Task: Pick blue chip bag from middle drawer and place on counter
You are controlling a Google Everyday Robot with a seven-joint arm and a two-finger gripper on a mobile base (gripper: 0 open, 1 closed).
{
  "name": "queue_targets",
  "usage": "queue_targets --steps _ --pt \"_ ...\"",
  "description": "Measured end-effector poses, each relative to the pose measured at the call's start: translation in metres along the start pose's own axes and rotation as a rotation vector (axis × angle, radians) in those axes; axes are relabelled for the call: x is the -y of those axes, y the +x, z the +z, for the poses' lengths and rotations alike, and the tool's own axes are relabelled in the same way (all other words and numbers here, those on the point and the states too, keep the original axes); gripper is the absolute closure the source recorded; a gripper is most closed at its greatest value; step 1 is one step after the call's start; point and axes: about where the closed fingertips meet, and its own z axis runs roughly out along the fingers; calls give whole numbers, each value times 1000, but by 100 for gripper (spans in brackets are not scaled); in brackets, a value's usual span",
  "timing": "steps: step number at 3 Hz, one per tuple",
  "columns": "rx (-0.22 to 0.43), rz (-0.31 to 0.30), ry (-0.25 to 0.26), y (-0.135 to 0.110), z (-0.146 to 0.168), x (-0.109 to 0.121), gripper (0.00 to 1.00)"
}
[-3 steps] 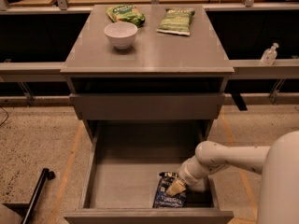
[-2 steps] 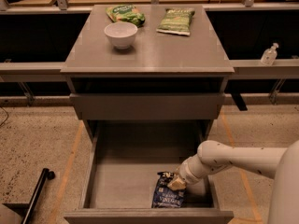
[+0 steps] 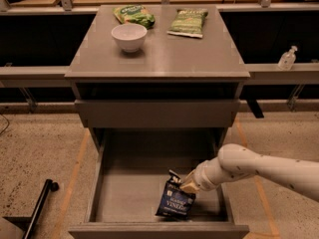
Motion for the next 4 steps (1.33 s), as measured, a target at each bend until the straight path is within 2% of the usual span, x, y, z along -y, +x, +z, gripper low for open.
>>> queue_targets --steps 2,3,4 --pt "186 -144 41 -61 -98 -4 100" --pt "258 -240 69 -94 -153 -3 100" --pt "301 -371 124 -133 -218 1 100"
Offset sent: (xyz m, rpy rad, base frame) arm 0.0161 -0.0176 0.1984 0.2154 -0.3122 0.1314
